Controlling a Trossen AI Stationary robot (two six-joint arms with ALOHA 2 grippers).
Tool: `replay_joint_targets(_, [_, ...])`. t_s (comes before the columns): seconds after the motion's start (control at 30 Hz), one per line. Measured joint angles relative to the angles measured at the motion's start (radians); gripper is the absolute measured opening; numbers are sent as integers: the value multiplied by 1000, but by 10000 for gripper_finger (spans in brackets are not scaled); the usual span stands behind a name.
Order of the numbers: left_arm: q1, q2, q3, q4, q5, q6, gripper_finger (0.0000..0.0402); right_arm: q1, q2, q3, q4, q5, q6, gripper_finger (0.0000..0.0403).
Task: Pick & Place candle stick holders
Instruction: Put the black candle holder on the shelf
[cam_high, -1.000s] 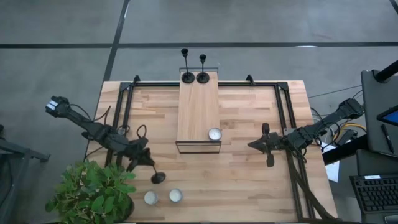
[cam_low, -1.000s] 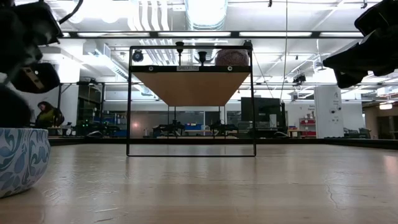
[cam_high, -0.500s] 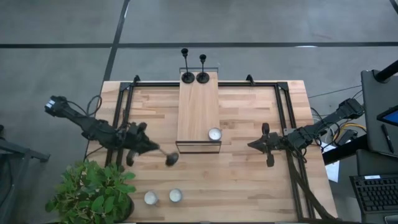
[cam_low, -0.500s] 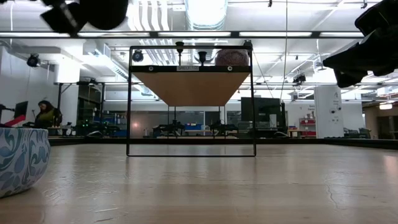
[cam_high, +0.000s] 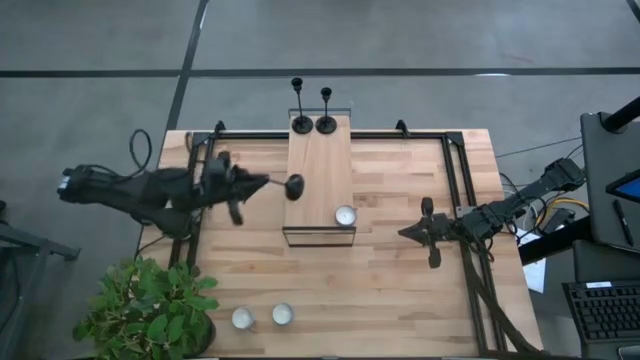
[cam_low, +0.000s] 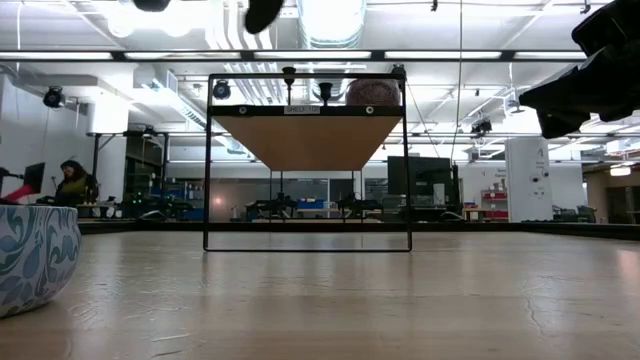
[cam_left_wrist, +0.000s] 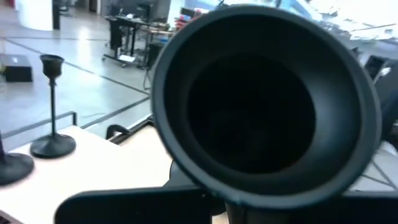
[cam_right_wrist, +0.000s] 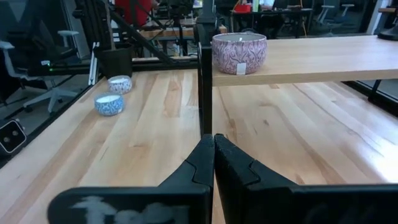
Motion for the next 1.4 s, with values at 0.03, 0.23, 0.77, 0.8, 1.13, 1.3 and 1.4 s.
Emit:
replay_joint_targets(0.03, [43,23,21,-6,43,0,5,0,0,0,0,0,0,8])
replay_joint_targets(0.23, [297,186,152,-34,328,2,5,0,0,0,-1,0,0,8])
replay_joint_targets(0.77, [659,627,474,-332,482,111,9,0,1,0,-36,-1,-1,8])
replay_joint_targets(0.8, [664,649,497,-353,476,119,9,0,1,0,-41,-1,-1,8])
replay_joint_targets(1.13, [697,836,718,-509,404,158,9,0,0,0,-46,-1,-1,8])
replay_joint_targets(1.3, [714,899,792,-575,406,161,9,0,0,0,-48,-1,0,8])
replay_joint_targets(1.4, [725,918,806,-580,404,161,10,0,0,0,-50,-1,0,8])
